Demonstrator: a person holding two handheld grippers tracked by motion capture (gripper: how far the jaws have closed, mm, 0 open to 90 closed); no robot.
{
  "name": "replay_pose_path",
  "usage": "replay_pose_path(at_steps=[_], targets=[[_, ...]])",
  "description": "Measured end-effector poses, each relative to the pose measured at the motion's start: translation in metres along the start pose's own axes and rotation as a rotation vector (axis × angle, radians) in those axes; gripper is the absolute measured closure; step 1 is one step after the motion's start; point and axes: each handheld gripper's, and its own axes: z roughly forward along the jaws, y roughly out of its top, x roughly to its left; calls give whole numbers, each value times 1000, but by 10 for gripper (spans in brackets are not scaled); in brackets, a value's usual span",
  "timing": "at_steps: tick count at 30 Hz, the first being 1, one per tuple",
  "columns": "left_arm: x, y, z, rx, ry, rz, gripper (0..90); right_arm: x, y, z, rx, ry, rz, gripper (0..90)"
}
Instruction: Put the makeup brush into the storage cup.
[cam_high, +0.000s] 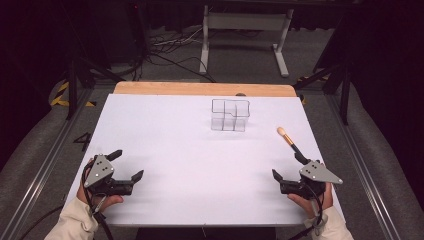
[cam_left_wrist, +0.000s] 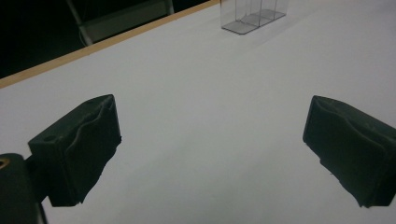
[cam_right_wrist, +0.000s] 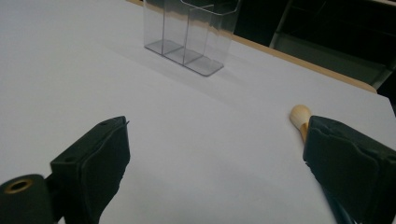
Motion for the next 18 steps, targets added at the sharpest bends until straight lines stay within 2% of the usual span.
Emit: replay_pose_path(at_steps=[8,12,15,18], targets=[[0,-3,-2,23,-3,0,49,-22,9,-2,99,25,58,82],[-1,-2,-1,21,3,0,47,-31,16,-2,151,16,56,82],[-1,-2,2,43,4,13,48,-43,25,0,207,22,39,86],[-1,-2,5,53,-6,20,48,-61,40,7,294,54,53,106]])
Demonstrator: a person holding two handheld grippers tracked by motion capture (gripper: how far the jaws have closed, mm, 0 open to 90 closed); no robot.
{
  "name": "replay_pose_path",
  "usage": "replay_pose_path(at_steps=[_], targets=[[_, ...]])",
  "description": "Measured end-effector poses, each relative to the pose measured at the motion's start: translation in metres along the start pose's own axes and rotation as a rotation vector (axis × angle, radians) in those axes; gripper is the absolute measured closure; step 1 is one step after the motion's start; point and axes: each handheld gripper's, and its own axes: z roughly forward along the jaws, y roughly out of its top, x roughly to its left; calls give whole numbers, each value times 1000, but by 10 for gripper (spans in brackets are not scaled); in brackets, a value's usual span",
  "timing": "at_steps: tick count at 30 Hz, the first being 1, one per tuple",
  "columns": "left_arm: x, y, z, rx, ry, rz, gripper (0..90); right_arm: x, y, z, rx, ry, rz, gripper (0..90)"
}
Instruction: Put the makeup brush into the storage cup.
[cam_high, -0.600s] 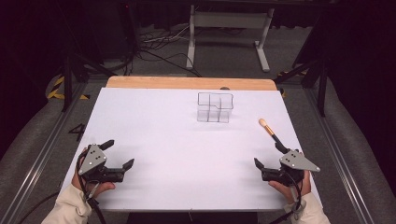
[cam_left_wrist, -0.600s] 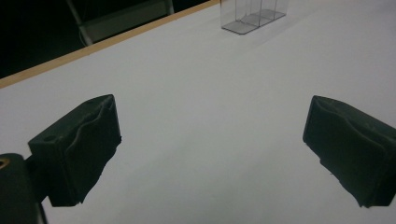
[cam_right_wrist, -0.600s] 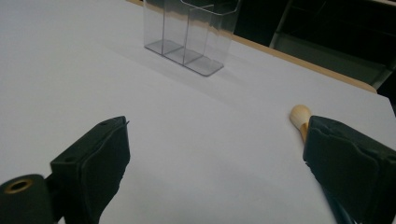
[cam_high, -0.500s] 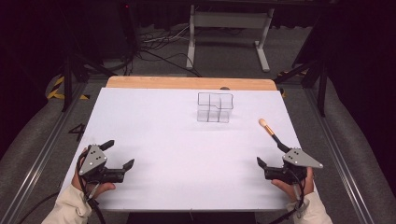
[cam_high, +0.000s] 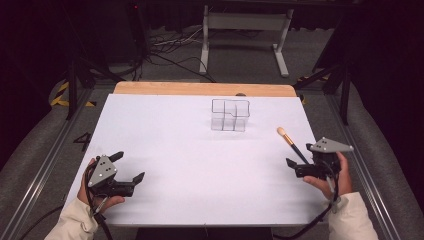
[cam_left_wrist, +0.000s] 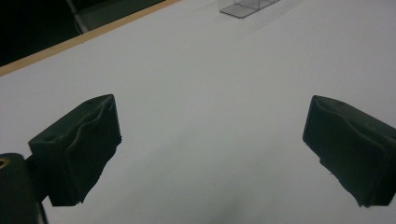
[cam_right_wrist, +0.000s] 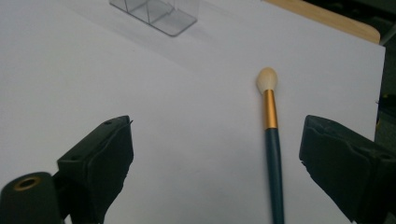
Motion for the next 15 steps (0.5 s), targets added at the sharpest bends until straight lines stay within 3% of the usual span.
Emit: replay_pose_path(at_steps=[4,9,13,15], targets=[[1,-1,1,2,-15,-5,43,-18,28,8,161,10,-25,99],[0,-2,-1,-7,-26,0,43,-38,55,28,282,2,-26,130],[0,-2,-2,-10,-31,-5,42,-55,64,52,380,-29,-9,145],[0,-1,-2,-14,-26,-6,42,-60,65,62,409,-20,3,145]])
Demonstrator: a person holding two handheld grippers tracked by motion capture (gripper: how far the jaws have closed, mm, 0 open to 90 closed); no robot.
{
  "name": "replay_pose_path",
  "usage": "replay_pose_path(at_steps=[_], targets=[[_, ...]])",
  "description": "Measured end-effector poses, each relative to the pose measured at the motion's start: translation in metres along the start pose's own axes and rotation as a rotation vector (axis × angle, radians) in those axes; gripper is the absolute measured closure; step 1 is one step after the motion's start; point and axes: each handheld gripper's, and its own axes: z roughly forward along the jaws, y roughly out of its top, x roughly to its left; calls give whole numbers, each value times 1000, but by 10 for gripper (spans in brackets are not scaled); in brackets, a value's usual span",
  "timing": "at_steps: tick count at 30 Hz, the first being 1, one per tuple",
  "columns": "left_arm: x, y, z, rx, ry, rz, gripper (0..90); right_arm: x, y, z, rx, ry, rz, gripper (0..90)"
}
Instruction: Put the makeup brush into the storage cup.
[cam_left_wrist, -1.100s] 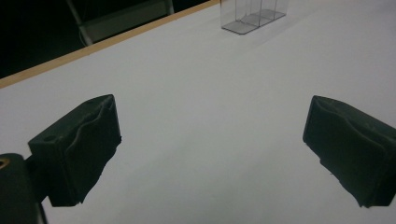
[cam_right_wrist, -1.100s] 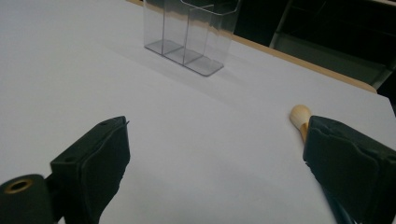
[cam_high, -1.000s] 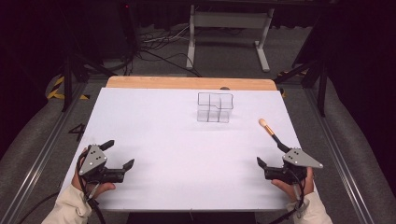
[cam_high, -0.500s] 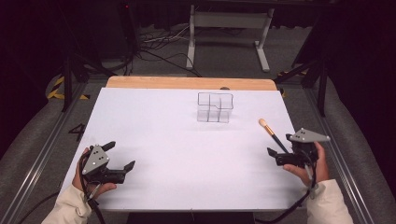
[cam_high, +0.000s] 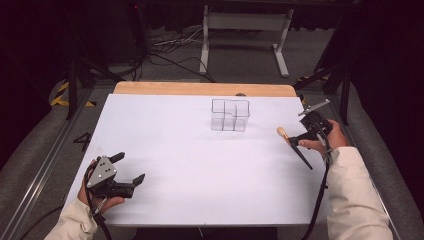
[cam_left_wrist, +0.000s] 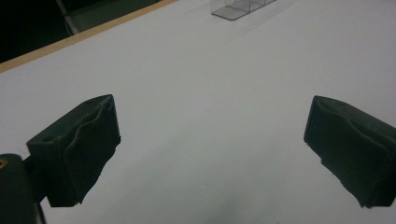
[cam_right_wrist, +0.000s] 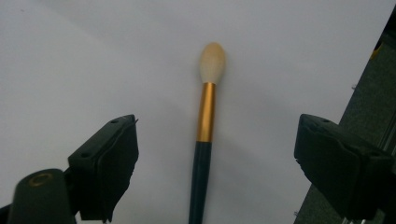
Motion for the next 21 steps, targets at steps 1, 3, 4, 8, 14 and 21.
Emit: replay_pose_path(at_steps=[1,3,4,8,14,21], targets=[[0,0,1,2,-3,4,42,-2,3,5,24,5,4,144],[1,0,1,3,-2,9,42,-2,8,16,80,9,-11,144],[1,-1,1,3,-4,6,42,-2,10,20,105,3,-21,144],[1,-1,0,3,-10,0,42,-4,14,39,187,2,-29,195],[1,-1,1,5,-11,-2,42,-9,14,57,246,30,4,376],[0,-1,3,17,-26,-1,51,-16,18,62,209,90,73,641]])
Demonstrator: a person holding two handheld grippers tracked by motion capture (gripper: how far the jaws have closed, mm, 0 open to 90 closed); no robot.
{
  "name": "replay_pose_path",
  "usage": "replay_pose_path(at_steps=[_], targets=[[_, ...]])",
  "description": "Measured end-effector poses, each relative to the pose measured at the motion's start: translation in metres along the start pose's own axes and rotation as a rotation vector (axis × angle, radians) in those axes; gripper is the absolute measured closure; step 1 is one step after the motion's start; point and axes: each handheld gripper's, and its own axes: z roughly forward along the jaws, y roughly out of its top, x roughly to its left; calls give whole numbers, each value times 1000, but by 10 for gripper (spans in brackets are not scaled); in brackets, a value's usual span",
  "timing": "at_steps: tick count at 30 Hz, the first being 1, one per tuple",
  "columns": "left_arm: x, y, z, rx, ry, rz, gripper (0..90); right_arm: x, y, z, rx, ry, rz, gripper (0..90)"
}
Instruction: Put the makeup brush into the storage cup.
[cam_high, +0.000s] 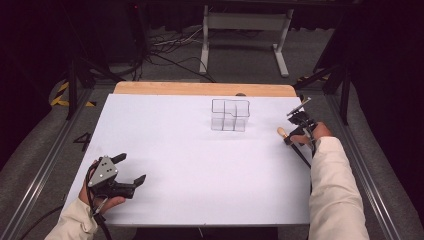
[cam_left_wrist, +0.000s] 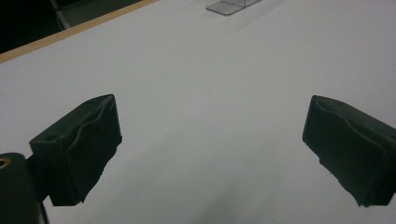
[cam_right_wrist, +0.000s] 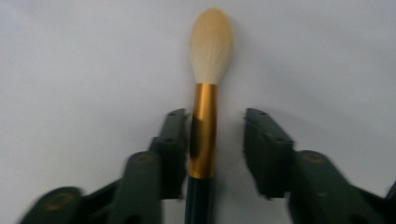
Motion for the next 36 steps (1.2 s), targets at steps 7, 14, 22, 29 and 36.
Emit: replay_pose_path(at_steps=[7,14,22,29,36], targets=[[0,0,0,1,-5,-1,53,4,4,2,6,-11,-41,768],[0,0,0,1,-4,-3,56,8,0,0,-27,-5,-66,792],[0,0,-1,-5,-1,-6,56,9,-14,-25,-209,27,-58,793],[-1,1,-2,-15,2,-6,56,18,-30,-60,-419,65,-68,794],[-2,1,-3,-29,5,-1,54,26,-43,-82,-578,87,-75,794]])
